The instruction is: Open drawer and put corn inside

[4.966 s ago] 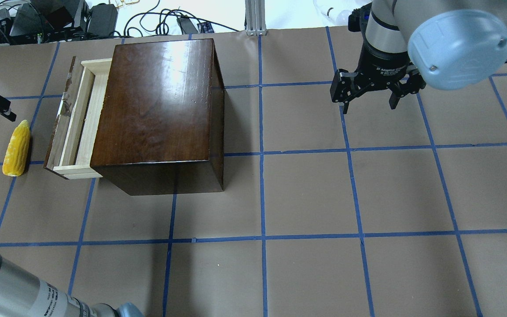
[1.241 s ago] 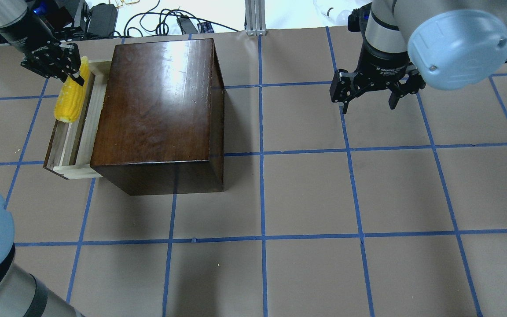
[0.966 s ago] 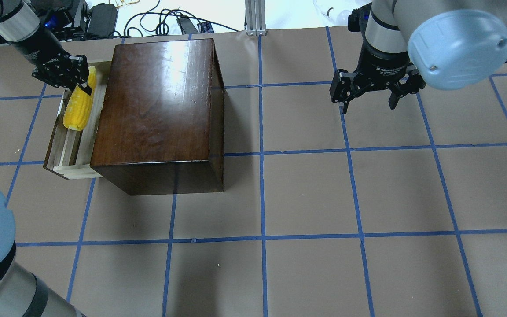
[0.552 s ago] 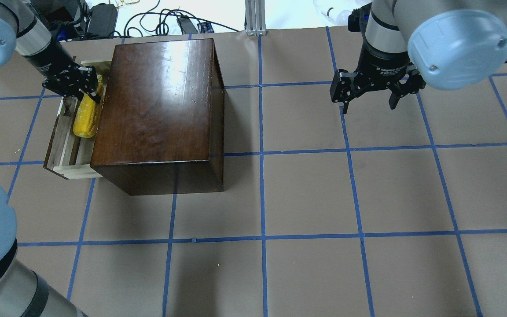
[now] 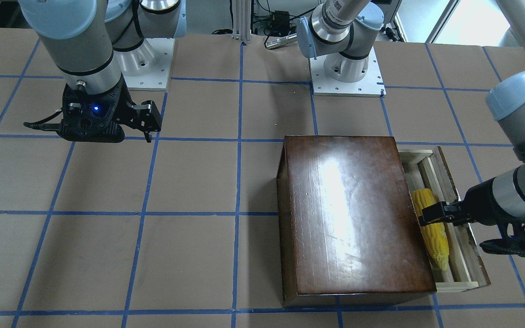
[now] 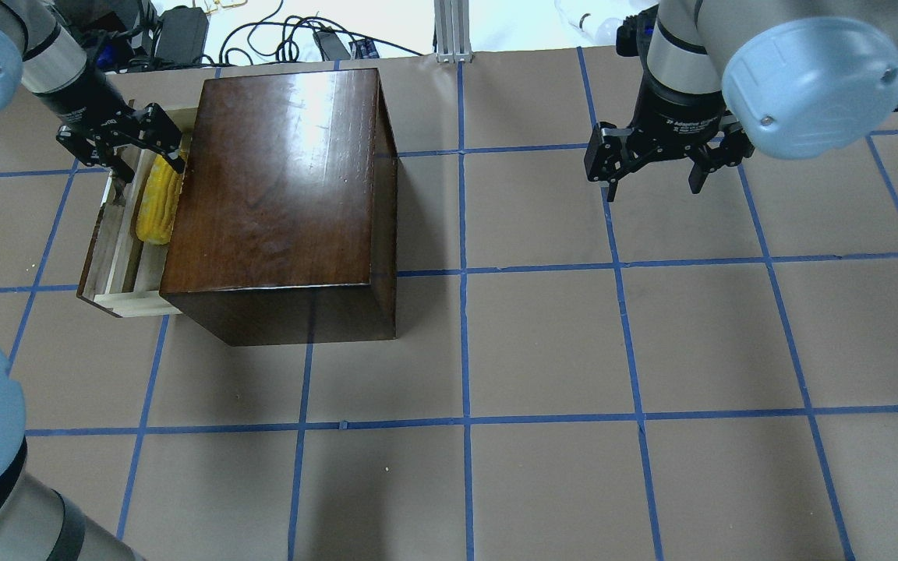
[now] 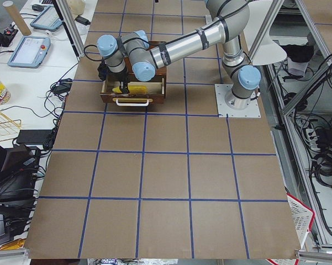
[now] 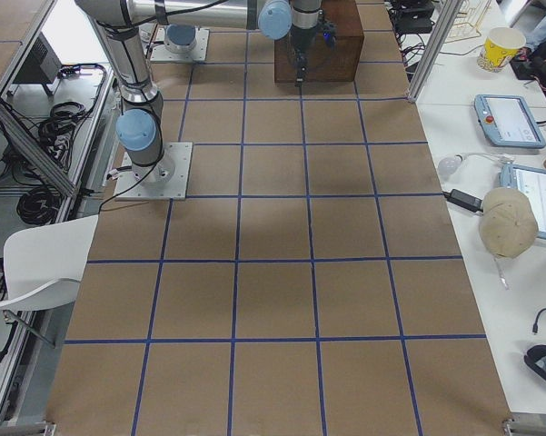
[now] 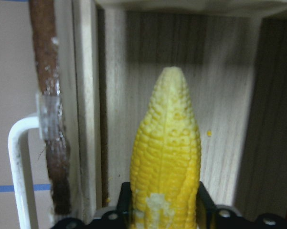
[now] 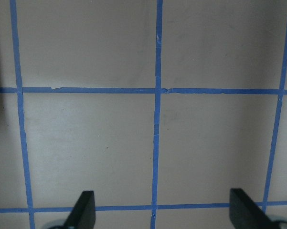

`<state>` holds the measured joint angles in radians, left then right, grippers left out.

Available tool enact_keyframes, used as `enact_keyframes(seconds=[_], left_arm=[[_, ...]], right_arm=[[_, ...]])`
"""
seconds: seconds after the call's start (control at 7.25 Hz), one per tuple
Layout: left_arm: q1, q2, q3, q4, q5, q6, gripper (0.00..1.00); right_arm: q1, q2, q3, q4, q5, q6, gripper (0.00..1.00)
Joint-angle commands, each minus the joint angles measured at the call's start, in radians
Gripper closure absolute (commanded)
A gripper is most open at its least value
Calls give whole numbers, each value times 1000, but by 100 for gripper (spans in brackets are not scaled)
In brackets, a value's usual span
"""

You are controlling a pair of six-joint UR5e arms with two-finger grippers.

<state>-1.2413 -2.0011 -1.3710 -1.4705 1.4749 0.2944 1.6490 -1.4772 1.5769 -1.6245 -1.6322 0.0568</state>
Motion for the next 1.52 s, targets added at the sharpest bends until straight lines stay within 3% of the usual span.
enact_keyframes(seconds=[0.0,0.41,0.69,1.1,1.38], left_arm=[[-3,30,12,-1,4,-1,0],[-53,125,90,-114,16,-3,0],[-189,157,119,-152,131,-18,0],[-279,199,81,-168,47,-125,0],[-325,240,11,-166,73,-222,0]], right_arm=[[0,0,0,0,0,0,0],[0,0,0,-1,0,0,0],[0,0,0,0,2,0,0],[0,0,0,0,2,0,0],[0,0,0,0,2,0,0]])
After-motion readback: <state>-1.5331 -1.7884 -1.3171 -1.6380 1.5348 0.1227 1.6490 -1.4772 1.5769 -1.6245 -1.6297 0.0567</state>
